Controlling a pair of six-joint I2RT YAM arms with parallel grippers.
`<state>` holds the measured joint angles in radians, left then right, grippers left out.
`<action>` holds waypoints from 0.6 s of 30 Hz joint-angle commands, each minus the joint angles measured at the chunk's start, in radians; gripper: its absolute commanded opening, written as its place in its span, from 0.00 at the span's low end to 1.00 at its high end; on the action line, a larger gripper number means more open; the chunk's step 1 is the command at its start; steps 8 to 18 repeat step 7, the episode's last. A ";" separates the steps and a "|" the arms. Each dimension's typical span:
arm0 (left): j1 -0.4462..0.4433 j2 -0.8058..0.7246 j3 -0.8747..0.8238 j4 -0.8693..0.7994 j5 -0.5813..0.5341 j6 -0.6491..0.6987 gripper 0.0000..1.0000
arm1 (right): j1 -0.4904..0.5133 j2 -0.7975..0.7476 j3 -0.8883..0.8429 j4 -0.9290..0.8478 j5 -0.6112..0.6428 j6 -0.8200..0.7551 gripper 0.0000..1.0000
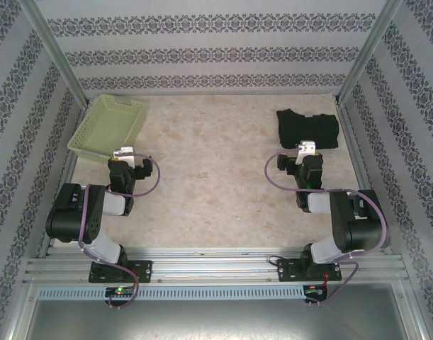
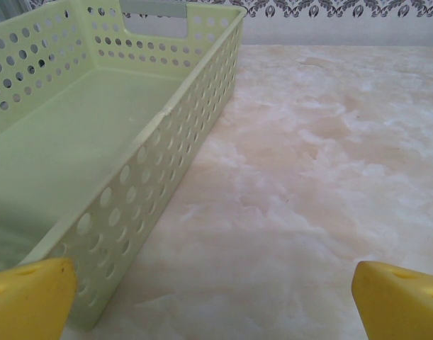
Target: Fold the inside-out t-shirt
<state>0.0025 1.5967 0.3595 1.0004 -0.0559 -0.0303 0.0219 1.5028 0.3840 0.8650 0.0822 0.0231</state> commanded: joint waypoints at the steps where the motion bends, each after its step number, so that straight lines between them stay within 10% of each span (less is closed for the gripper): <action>1: 0.013 -0.012 -0.002 -0.009 0.002 -0.013 1.00 | 0.000 0.006 0.003 0.021 0.006 0.015 0.98; 18: 0.013 -0.012 -0.001 -0.009 0.002 -0.013 1.00 | -0.001 0.005 0.000 0.025 0.003 0.014 0.98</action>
